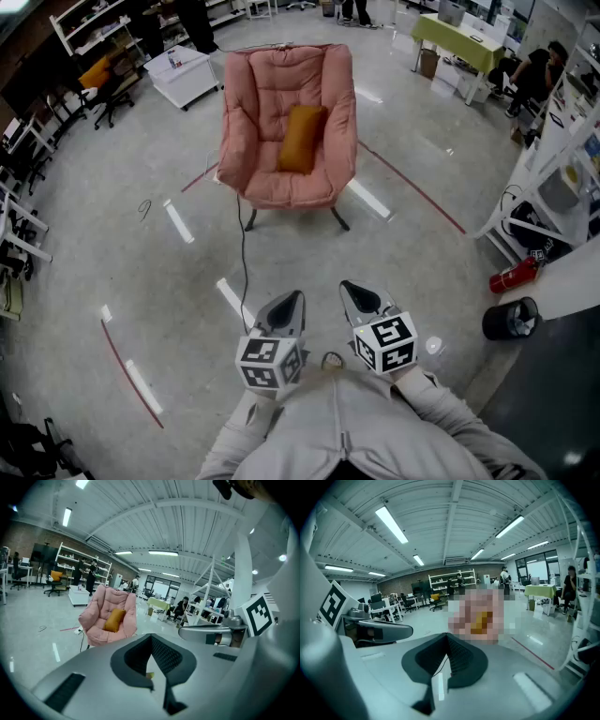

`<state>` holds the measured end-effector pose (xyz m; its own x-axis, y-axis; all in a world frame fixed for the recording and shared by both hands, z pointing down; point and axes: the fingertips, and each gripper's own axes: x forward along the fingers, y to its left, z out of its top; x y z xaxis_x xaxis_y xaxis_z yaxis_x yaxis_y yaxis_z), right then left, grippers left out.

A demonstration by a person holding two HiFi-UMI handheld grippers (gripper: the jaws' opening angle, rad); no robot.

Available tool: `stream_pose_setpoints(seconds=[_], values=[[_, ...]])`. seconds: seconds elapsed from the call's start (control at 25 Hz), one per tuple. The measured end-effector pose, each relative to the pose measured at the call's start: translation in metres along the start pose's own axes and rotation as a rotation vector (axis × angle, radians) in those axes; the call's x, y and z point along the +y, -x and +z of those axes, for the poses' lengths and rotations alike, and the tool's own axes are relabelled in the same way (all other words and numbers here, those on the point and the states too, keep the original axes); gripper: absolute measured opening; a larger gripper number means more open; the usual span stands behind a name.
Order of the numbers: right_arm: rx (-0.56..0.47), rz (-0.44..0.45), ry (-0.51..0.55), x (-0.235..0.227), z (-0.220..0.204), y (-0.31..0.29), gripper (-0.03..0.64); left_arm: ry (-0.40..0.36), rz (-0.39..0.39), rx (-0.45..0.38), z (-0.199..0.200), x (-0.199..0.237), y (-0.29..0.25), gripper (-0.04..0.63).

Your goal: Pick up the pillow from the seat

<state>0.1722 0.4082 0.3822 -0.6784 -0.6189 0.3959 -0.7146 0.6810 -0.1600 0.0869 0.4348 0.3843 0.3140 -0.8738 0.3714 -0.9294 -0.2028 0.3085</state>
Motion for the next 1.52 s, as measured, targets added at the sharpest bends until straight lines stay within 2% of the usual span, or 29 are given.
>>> stream_pose_setpoints(seconds=[0.28, 0.64, 0.84, 1.12, 1.52], values=[[-0.005, 0.013, 0.014, -0.002, 0.005, -0.002, -0.002, -0.002, 0.008, 0.007, 0.002, -0.002, -0.004, 0.006], [-0.015, 0.024, 0.032, -0.004, 0.007, 0.004, -0.002, -0.016, 0.054, 0.012, 0.004, -0.004, -0.008, 0.005], [-0.030, 0.024, -0.013, -0.009, 0.007, 0.005, -0.002, -0.008, 0.044, 0.009, 0.004, -0.007, -0.008, 0.005], [-0.018, 0.024, -0.013, -0.016, 0.006, 0.000, -0.002, 0.011, 0.029, 0.006, 0.007, -0.004, -0.022, 0.005], [-0.020, -0.006, -0.015, -0.049, 0.028, -0.041, -0.002, 0.025, 0.018, -0.001, 0.032, 0.023, -0.068, 0.005]])
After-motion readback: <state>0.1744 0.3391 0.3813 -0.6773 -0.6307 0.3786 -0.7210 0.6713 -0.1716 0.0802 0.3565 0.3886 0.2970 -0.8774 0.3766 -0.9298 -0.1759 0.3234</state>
